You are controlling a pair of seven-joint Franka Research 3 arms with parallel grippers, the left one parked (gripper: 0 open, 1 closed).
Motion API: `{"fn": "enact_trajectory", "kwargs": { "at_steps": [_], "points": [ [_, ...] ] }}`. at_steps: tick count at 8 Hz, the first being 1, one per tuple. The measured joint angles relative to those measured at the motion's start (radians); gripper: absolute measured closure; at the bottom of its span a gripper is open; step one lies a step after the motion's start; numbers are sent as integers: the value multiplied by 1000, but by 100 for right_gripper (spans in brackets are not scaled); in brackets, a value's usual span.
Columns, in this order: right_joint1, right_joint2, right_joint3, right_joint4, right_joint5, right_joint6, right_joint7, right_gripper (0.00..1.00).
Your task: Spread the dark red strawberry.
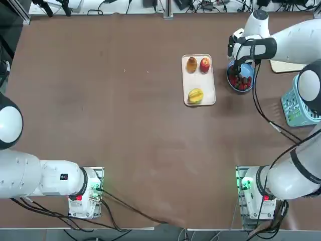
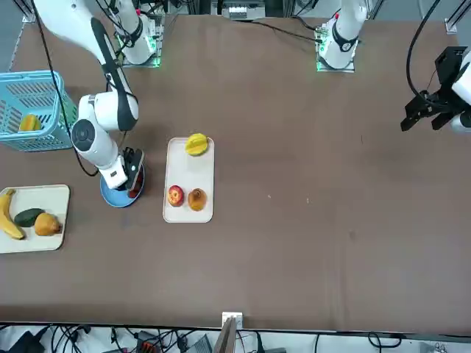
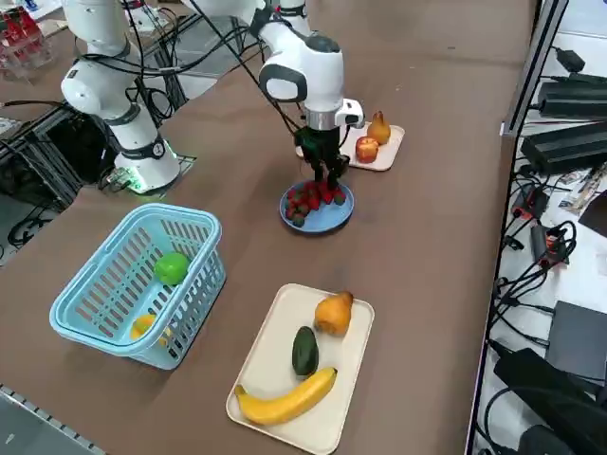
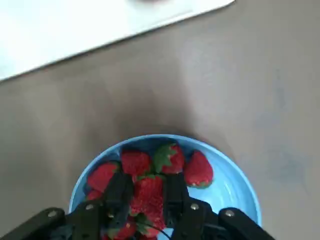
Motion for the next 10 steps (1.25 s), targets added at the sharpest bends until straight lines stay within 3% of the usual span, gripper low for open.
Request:
{"fn": "enact_trajectory", "kwargs": {
  "at_steps": [3, 6, 7, 8, 9, 10],
  "points": [
    [-12, -34, -6, 144, 0, -201, 9, 63],
    [-101, 42, -12, 179, -1, -174, -64, 64],
    [-130, 79, -14, 181, -1, -157, -86, 74],
    [-146, 108, -14, 183, -1, -145, -92, 95],
    [-150, 129, -14, 184, -1, -137, -93, 97],
    [-152, 142, -14, 184, -1, -133, -94, 92]
  ]
}}
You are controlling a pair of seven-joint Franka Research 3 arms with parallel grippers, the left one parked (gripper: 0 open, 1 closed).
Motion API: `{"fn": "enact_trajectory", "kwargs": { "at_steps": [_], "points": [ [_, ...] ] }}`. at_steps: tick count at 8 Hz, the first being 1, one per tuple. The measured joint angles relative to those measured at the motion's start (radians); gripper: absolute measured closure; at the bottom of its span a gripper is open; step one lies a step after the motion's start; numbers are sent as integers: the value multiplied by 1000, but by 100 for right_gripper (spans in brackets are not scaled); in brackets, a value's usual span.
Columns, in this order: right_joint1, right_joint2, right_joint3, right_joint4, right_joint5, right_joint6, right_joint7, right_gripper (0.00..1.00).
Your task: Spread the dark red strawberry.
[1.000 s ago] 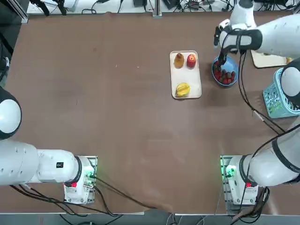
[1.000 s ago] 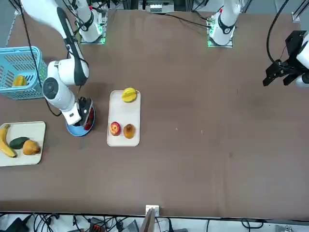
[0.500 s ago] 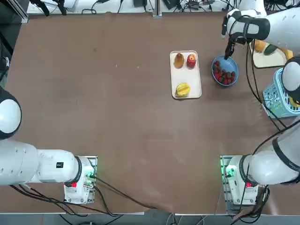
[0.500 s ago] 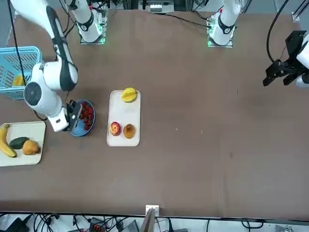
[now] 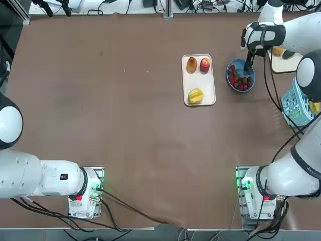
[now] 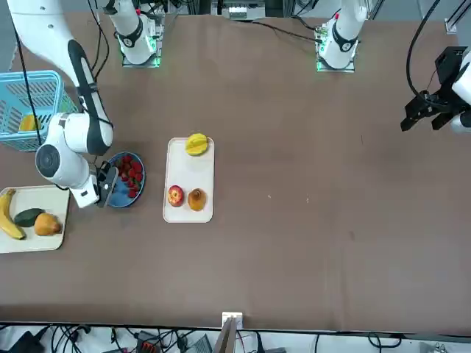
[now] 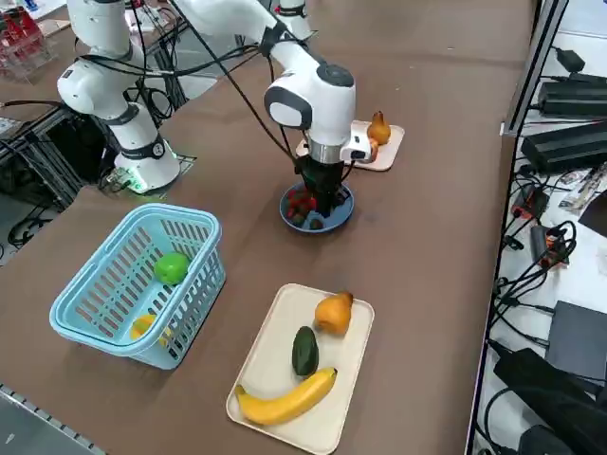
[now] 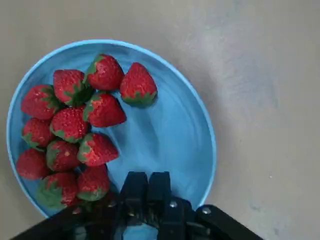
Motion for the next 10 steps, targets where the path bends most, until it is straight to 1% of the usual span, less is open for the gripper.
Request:
{"fn": "enact_trajectory", "kwargs": {
  "at_steps": [1, 3, 4, 5, 7, 9, 10],
  "points": [
    [-1, 3, 0, 1, 0, 1, -2, 73],
    [0, -11, 6, 20, 1, -19, -3, 38],
    [2, -36, 11, 35, 6, -69, 1, 17],
    [5, -72, 12, 44, 21, -131, 11, 4],
    [9, -144, 16, 26, 41, -208, 88, 4],
    [10, -199, 18, -62, 42, -191, 182, 4],
    [10, -218, 18, -122, 42, -143, 197, 4]
  ]
}}
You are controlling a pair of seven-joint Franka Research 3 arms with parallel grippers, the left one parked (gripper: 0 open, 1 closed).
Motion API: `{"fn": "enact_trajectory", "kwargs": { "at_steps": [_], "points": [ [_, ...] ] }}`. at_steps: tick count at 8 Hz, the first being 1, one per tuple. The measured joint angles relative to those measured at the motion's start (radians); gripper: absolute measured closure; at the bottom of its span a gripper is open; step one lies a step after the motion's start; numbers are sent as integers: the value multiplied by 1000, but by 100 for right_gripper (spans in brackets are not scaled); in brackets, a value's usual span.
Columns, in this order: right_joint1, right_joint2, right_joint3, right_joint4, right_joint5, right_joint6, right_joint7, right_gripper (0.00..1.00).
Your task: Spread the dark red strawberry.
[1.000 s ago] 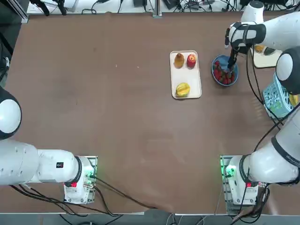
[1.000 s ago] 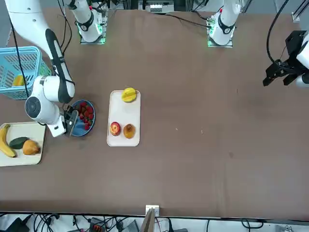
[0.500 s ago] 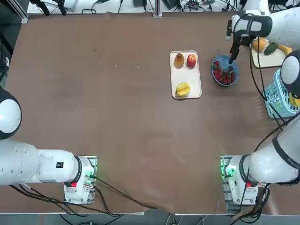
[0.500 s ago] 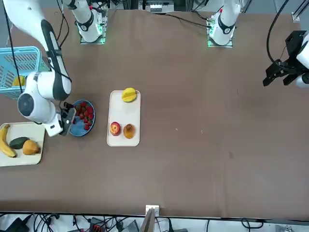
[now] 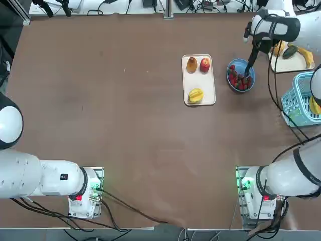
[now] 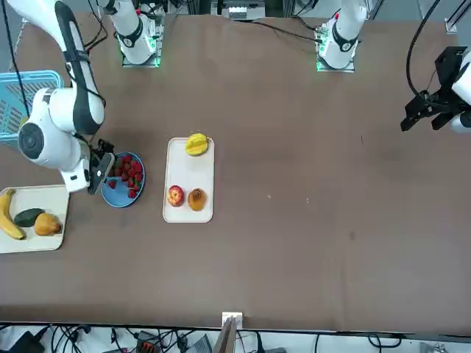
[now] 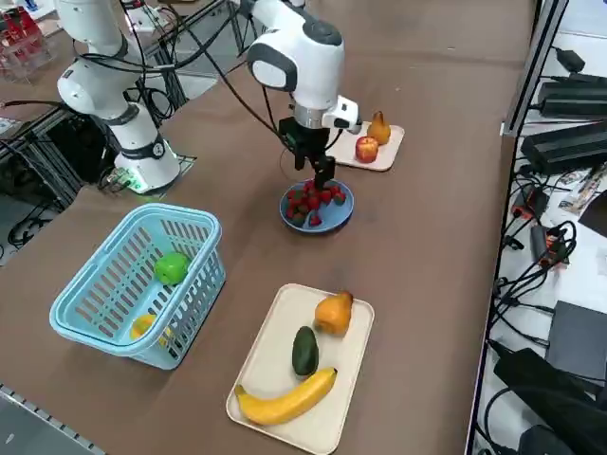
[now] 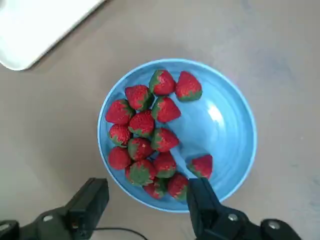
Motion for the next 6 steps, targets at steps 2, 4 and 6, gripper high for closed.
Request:
{"fn": "enact_trajectory", "kwargs": {
  "at_steps": [2, 4, 6],
  "points": [
    [-1, -34, 0, -118, 0, 118, 40, 5],
    [-1, -61, 0, -187, 0, 188, 60, 8],
    [-1, -61, 0, -243, 0, 288, 60, 11]
  ]
}}
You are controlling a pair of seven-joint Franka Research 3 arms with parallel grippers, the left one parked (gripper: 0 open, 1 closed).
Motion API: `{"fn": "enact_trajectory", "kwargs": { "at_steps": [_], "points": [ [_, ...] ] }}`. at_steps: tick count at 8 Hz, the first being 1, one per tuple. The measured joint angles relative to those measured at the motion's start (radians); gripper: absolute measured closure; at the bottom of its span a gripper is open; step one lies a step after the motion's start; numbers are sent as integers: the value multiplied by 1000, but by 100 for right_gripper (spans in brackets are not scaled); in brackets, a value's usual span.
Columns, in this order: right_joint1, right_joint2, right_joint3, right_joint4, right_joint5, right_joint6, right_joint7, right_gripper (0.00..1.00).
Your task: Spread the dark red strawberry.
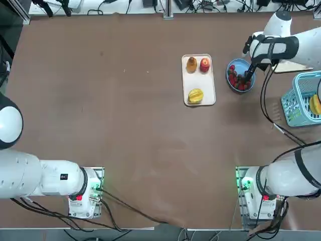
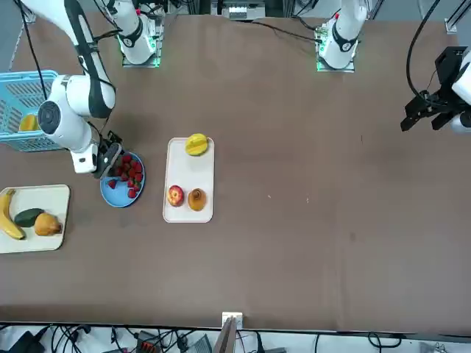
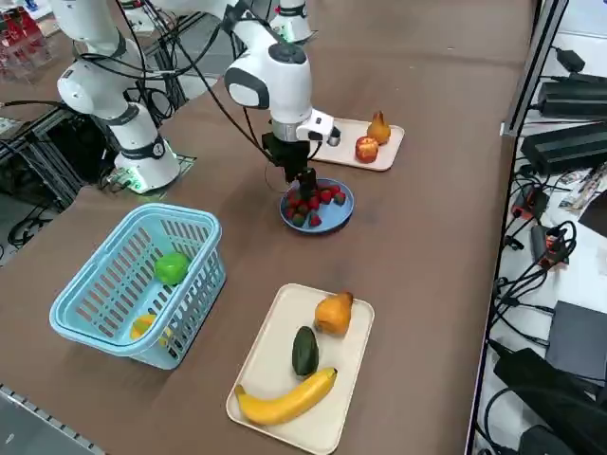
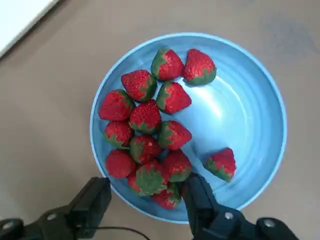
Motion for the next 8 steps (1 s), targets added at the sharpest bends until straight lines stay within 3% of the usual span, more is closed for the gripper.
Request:
{"fn": "enact_trajectory", "kwargs": {
  "at_steps": [5, 8],
  "points": [
    [0, 11, 0, -23, 0, 35, 0, 27],
    [0, 34, 0, -24, 0, 66, 0, 26]
  ]
}}
